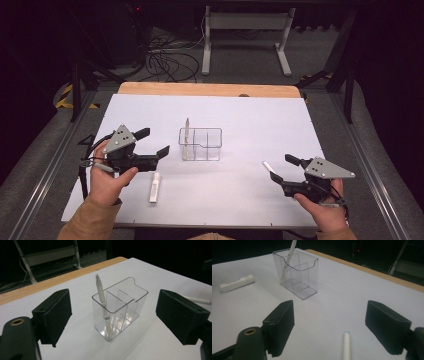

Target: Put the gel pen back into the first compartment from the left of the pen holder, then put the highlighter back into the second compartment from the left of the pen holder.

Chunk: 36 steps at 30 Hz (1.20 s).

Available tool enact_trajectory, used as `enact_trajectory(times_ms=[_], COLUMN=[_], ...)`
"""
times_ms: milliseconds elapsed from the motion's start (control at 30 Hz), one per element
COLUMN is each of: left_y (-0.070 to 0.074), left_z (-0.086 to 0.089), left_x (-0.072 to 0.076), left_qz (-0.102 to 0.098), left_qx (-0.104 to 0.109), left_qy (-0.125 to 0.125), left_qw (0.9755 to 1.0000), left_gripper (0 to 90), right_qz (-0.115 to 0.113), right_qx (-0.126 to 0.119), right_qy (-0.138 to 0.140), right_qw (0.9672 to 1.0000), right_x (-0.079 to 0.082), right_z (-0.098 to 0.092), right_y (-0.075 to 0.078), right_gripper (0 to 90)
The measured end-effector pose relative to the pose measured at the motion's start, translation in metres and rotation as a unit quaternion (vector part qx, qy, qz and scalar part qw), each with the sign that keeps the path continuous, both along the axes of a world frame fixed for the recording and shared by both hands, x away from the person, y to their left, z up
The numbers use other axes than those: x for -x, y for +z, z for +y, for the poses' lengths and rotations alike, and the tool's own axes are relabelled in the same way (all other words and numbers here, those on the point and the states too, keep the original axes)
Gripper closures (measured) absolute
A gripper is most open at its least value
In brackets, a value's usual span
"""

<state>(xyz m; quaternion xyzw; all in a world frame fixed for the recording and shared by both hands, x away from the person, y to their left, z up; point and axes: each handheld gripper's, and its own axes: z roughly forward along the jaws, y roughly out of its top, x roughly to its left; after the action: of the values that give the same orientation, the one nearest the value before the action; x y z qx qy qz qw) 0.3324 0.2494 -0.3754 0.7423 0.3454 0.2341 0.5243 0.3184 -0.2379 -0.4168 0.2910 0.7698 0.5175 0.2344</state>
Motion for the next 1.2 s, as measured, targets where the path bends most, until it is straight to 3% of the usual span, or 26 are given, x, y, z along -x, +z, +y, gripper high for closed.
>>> enact_trajectory(times_ms=[100, 367, 667, 833, 1200], left_y=[0.0, -0.006, -0.009, -0.012, -0.013], left_z=[0.004, 0.013, 0.021, 0.026, 0.031], left_x=[0.003, 0.012, 0.015, 0.013, 0.014], left_qz=[0.01, 0.018, 0.025, 0.027, 0.033], left_qx=[-0.01, -0.015, -0.015, -0.021, -0.015], left_qy=[0.001, -0.003, 0.003, 0.022, 0.019], left_qw=[0.9999, 0.9997, 0.9996, 0.9992, 0.9991], left_gripper=[14.1, 13.9, 13.5, 13.4, 13.4], right_qz=[0.003, 0.021, 0.023, 0.032, 0.053], right_qx=[0.002, -0.002, 0.02, 0.022, 0.023], right_qy=[-0.005, -0.013, -0.018, -0.023, -0.032], right_qw=[1.0, 0.9997, 0.9994, 0.999, 0.9978], right_x=[-0.001, -0.007, -0.014, -0.019, -0.024], right_z=[0.001, 0.006, 0.012, 0.012, 0.015], right_y=[0.0, 0.001, 0.003, 0.003, 0.004], right_gripper=[30.5, 29.4, 31.0, 31.3, 35.2])
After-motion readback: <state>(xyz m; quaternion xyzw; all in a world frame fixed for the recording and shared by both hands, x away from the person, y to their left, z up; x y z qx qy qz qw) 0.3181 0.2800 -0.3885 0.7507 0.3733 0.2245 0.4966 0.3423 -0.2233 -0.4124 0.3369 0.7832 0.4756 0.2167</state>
